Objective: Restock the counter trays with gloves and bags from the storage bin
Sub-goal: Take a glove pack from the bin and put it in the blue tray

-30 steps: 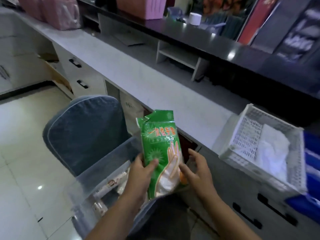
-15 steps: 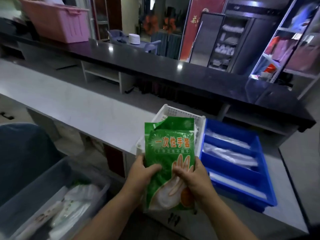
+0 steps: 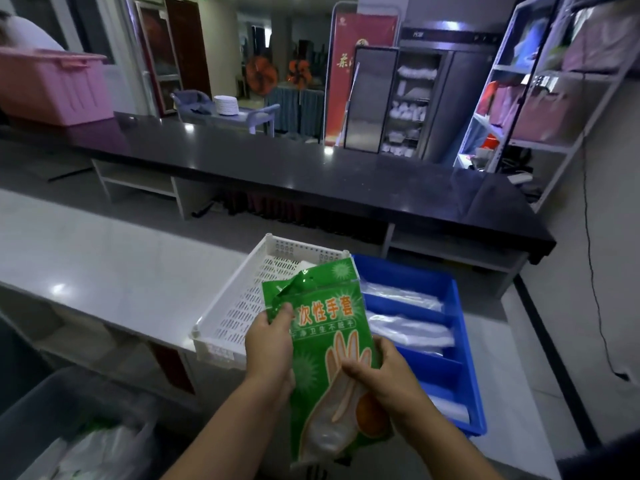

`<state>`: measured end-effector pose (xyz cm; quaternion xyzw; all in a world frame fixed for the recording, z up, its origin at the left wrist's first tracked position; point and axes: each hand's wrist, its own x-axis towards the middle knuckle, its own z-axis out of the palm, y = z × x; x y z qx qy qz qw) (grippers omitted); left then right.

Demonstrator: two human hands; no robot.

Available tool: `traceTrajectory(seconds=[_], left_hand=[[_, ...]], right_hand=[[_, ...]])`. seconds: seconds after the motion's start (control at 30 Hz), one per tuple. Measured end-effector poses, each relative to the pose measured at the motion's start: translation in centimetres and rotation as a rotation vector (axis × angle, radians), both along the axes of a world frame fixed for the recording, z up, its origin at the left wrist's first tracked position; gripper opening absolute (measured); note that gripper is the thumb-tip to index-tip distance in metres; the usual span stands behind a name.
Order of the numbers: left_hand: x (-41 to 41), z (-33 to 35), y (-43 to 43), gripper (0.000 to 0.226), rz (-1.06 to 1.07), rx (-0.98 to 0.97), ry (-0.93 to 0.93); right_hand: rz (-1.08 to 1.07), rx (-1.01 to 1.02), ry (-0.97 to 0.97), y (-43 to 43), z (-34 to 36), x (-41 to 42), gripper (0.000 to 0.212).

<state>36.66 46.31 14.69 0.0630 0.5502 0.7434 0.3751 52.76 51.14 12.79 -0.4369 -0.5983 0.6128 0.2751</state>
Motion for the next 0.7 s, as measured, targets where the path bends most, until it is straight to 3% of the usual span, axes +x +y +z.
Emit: traceTrajectory(seconds=[0.33,0.43,0.6,0.7], left_hand=[[-4.1,0.5,12.8,0.013,-0.032,0.094,-0.09],[-6.1,0.2,17.1,0.019,-0.088,0.073,0.04],[-6.3,-1.7,22.3,0.01,-0.243,0.022,0.249],[-4.8,-3.3,24.5,0.014,-0.477,-0.057,0.521]], right_hand=[[0.079,0.104,-0.237,11.5,2.8,-0.9,0.036],[0.021,0.199,-0.377,14.9,3.5,-0.7,0.037],[-0.26,0.53,-0.68,19.1,4.7,1.6,0.033],[-0.405,0.61,-0.755,21.6,5.8,3.7,0.032]])
